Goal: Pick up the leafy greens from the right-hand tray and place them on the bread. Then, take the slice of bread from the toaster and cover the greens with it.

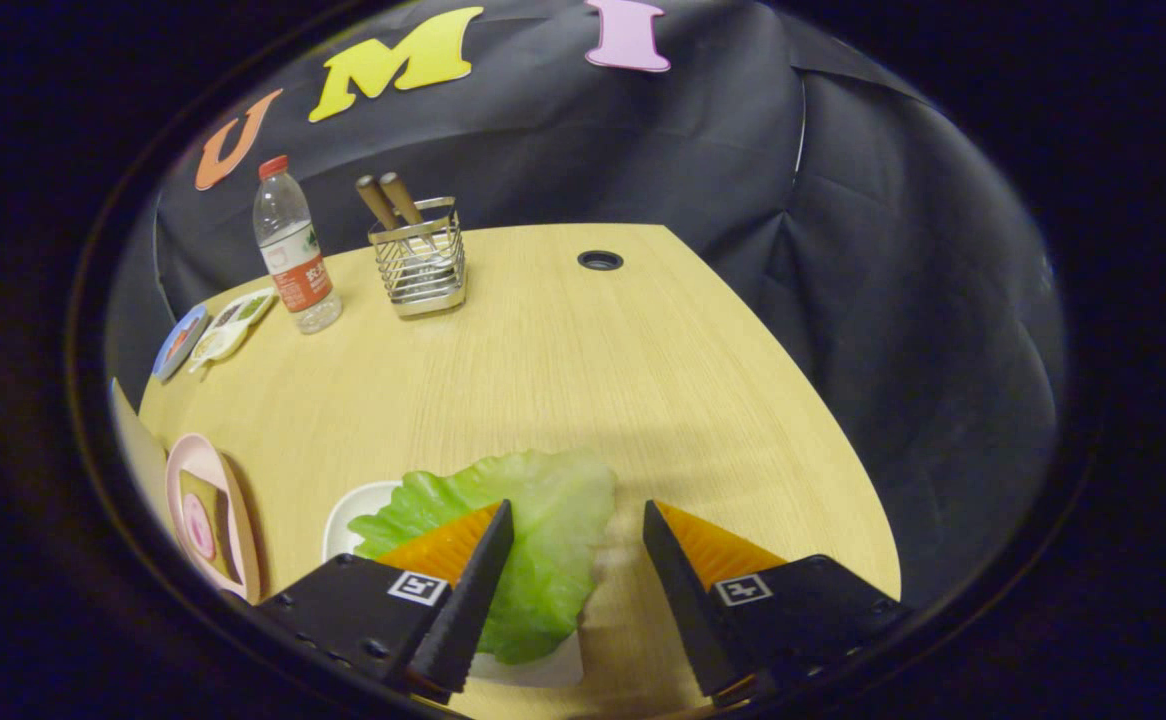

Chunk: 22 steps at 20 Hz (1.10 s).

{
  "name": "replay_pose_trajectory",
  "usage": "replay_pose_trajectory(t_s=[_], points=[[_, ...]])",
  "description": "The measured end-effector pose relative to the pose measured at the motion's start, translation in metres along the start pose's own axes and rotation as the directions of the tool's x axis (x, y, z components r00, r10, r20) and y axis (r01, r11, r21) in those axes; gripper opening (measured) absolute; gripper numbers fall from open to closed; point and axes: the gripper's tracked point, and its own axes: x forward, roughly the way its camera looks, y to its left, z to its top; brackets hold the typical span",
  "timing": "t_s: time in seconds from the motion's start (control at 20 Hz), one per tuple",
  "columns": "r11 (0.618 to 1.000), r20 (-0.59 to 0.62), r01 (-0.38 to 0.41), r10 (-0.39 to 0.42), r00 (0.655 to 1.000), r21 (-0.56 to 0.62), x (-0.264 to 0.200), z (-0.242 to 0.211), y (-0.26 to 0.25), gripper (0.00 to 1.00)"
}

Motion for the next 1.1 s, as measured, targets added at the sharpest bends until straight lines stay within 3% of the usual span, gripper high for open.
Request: replay_pose_trajectory(t_s=[0.2,0.25,0.3,0.4,0.5,1.1], points=[[1.0,0.001,0.007,-0.007,1.0,-0.018,-0.001,0.0,0.006,0.41],[1.0,0.005,0.015,-0.015,1.0,-0.018,-0.003,-0.001,0.005,0.23],[1.0,0.005,0.02,-0.02,1.0,-0.023,-0.003,-0.001,0.006,0.15],[0.998,0.016,0.037,-0.036,0.999,-0.048,-0.008,0.0,0.007,0.11],[0.997,0.029,0.042,-0.04,0.999,-0.059,-0.019,0.002,0.009,0.0],[0.997,0.198,0.063,-0.052,0.979,-0.054,-0.119,0.024,0.026,0.0]])
